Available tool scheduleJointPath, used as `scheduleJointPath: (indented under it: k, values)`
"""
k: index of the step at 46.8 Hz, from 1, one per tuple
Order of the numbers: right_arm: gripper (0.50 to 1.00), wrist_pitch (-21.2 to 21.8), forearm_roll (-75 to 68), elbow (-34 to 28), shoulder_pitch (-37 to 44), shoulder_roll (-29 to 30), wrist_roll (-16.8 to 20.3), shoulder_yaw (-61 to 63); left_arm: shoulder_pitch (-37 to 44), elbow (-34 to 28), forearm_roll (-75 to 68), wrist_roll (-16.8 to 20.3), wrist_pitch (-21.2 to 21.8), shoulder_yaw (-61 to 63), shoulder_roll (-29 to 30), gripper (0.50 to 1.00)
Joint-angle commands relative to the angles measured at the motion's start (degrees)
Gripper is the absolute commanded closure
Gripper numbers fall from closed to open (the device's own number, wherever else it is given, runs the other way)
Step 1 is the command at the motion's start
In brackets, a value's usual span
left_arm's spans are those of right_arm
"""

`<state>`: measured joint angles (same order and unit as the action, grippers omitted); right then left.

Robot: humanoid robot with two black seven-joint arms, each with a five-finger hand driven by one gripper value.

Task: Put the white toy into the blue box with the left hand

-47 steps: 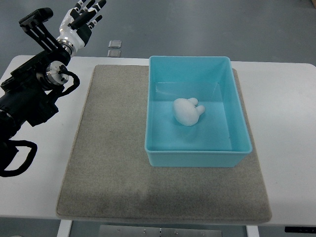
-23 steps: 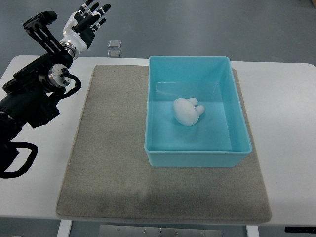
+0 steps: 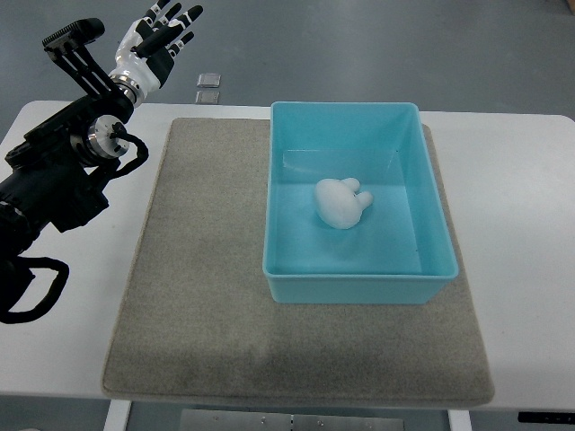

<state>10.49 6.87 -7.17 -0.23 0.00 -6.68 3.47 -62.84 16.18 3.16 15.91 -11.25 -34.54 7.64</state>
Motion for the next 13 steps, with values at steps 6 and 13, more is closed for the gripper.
scheduleJointPath:
  k: [6,13]
  values:
    - [0.564,0.32,0.6,-0.38,-0.12,0.0,0.09,-0.22,-0.35,-0.01,0.0,0.0,0.0,0.0,0.01,0.512]
    - [0.564,-0.12,0.34,-0.38,0.05,0.0,0.09,-0.13,-0.35,-0.01,0.0,0.0,0.0,-0.09,0.01,0.512]
